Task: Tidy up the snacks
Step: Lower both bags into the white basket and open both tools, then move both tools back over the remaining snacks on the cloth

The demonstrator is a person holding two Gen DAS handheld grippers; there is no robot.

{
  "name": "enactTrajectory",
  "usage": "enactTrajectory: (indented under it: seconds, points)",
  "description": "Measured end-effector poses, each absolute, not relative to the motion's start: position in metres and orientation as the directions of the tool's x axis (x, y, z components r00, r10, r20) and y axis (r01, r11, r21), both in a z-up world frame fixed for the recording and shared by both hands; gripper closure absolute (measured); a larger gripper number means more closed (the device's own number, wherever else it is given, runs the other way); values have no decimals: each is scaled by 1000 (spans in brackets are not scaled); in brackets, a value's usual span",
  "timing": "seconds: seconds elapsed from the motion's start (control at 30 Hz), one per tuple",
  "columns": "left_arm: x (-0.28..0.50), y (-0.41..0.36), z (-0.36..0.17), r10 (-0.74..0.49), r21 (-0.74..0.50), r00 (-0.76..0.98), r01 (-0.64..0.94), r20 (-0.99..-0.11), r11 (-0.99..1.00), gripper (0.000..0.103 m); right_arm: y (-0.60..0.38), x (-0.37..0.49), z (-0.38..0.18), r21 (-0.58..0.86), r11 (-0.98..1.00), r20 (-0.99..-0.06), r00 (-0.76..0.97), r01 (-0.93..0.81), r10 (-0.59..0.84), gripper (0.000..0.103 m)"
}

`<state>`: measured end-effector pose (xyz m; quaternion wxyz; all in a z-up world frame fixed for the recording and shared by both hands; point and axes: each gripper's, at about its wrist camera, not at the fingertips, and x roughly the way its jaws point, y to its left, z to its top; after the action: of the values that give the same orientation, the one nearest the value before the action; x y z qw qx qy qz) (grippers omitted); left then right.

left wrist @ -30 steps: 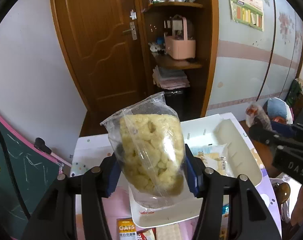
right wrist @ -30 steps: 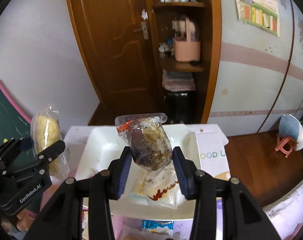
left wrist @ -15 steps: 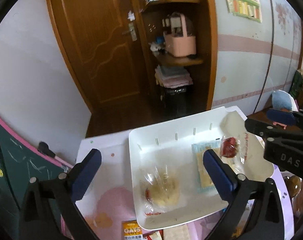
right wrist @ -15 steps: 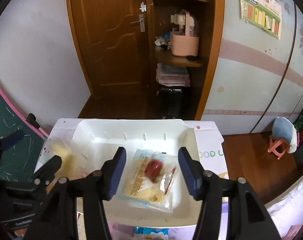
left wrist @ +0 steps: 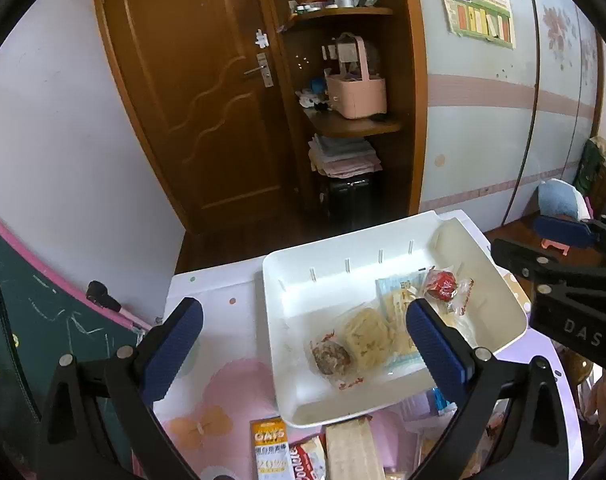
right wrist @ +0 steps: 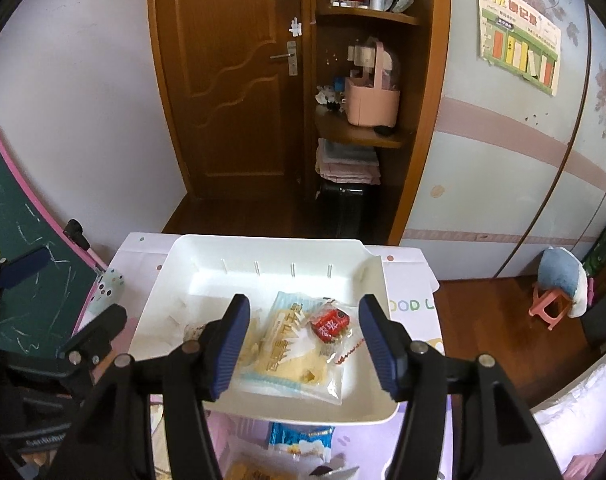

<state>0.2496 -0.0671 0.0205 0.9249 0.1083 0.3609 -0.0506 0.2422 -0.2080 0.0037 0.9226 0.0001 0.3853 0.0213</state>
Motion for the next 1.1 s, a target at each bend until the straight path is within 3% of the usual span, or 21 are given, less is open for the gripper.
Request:
enactTrajectory:
  seconds: [0.67,1.1]
  points:
    - [148,-51,65,-74,138,768,207,-636,969,2,-224,146,39,18,998,-679,732,-60,56,40]
    - [79,-74,30,-172,93,693,327,-701,940,2,-248,83,16,-39,994,-701,712,-106,48,40]
